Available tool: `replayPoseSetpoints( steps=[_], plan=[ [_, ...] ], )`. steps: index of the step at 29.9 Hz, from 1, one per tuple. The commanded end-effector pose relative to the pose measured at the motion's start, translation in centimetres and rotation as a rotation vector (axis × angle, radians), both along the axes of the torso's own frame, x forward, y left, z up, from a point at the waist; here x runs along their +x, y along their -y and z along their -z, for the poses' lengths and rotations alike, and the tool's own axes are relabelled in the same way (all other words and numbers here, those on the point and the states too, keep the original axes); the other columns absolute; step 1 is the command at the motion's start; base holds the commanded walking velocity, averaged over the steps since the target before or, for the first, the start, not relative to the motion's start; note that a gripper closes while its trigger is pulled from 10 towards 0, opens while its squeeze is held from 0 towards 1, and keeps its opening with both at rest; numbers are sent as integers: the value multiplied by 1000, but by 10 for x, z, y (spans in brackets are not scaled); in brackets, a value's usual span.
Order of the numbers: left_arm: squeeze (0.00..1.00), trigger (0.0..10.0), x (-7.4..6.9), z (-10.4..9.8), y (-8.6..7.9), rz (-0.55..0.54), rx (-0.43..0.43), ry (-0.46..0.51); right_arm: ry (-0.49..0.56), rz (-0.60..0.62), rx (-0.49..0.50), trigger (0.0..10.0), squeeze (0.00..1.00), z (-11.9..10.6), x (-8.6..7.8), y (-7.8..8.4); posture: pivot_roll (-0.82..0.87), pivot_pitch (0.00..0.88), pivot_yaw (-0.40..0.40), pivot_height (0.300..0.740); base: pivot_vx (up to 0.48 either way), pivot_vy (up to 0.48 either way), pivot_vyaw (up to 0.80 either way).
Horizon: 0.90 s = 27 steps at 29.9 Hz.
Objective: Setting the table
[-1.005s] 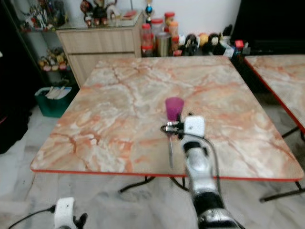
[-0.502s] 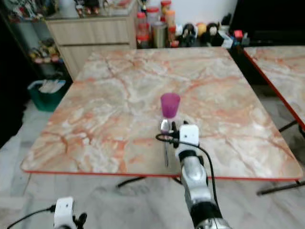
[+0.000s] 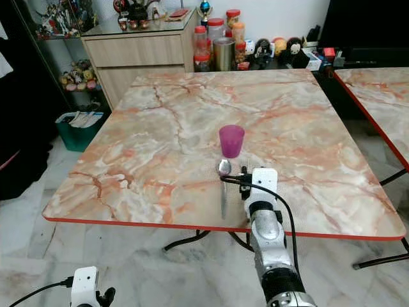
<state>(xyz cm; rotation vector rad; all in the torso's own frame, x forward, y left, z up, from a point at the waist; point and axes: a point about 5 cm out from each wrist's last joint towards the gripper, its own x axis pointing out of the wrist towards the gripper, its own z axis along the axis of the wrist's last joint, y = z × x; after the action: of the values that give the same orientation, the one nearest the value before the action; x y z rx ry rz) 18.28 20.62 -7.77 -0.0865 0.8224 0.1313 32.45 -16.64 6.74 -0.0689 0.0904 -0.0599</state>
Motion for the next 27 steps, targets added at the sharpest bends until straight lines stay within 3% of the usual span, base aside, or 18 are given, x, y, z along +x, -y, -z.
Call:
replayPoseSetpoints(
  steps=[1,8,27],
  plan=[
    [0,10000,-1,0,-3,0,3,-7,-9,-11,12,10000,0,-4,6,-3,41,0,80,740,0,0,0],
    [0,10000,-2,1,-3,5,3,-11,-11,-15,17,10000,0,-11,13,-1,44,0,79,740,0,0,0],
    [0,10000,-7,3,-5,-1,2,-25,-208,19,-6,10000,0,7,16,5,54,0,71,740,0,0,0]
  ],
)
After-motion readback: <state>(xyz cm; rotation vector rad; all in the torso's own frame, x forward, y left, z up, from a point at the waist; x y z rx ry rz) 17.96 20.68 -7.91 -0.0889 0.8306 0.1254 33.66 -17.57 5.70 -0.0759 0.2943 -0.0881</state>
